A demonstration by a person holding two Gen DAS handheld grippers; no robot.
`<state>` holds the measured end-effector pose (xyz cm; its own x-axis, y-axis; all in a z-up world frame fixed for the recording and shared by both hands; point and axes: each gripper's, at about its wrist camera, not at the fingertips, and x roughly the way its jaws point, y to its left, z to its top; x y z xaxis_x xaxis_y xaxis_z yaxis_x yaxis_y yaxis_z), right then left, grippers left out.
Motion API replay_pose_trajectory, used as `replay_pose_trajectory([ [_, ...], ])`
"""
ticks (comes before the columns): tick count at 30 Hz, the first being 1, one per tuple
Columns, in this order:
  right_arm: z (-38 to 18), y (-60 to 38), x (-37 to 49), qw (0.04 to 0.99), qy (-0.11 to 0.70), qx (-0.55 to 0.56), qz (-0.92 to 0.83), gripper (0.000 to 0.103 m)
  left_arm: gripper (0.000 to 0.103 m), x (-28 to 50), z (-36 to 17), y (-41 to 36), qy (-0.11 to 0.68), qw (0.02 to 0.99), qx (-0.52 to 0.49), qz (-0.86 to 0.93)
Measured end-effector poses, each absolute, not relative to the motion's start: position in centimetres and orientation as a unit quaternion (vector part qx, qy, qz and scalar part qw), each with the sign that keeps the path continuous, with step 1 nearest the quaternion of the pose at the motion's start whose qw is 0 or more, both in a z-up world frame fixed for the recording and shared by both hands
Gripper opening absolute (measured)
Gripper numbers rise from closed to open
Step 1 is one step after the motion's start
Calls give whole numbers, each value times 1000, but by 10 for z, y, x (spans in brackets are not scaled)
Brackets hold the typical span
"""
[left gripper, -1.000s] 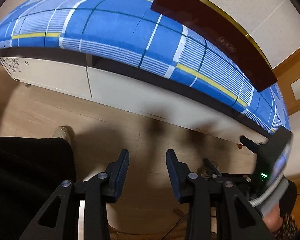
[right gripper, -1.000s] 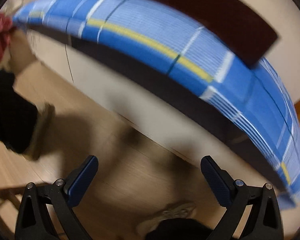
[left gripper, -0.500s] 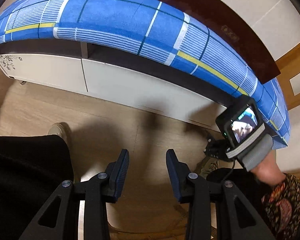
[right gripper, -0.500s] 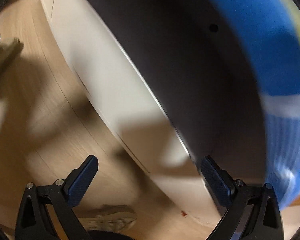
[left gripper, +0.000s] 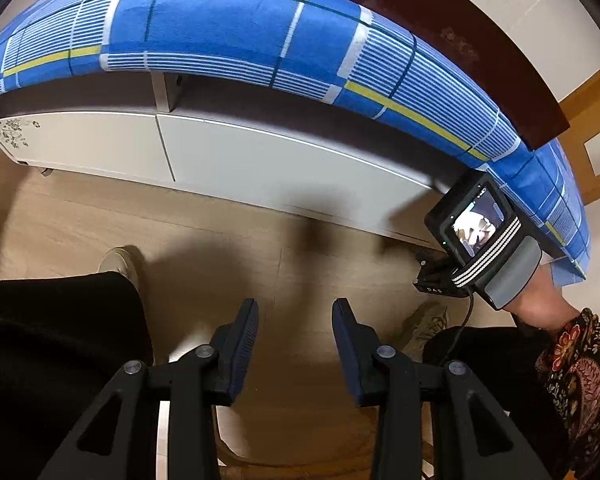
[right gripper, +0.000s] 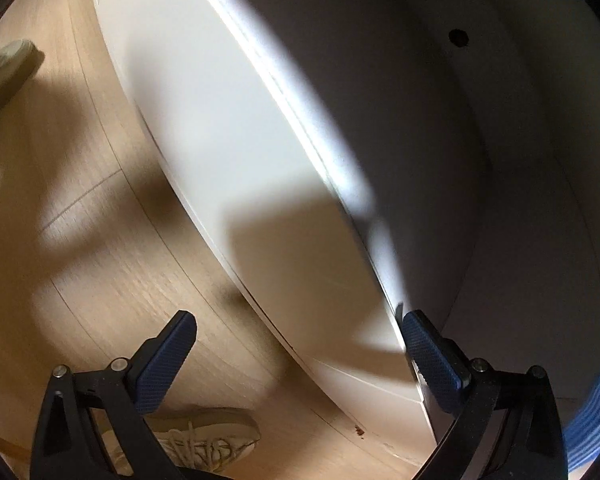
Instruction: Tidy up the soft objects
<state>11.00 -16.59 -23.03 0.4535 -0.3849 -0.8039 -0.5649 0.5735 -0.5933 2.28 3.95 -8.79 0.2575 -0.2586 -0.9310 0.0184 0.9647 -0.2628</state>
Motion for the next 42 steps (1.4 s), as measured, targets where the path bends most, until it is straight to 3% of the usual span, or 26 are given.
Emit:
replay_pose_trajectory([
  [12, -235, -149, 86, 703, 517, -484, 61, 103, 39, 31, -94, 32, 612, 782, -69, -96],
  [14, -238, -153, 84, 701, 518, -485, 63, 103, 48, 38, -98, 26, 623, 773, -53, -106],
  [16, -236, -153, 78, 702, 518, -483, 66, 103, 72, 44, -99, 19, 625, 771, -34, -114],
  [18, -234, -152, 73, 705, 519, -478, 70, 103, 79, 53, -101, 11, 626, 770, 1, -119],
  [27, -220, -150, 47, 716, 517, -462, 88, 103, 79, 119, -133, -16, 630, 751, 144, -135],
  [42, -205, -140, 38, 725, 523, -438, 99, 103, 82, 163, -166, -28, 616, 739, 218, -164],
])
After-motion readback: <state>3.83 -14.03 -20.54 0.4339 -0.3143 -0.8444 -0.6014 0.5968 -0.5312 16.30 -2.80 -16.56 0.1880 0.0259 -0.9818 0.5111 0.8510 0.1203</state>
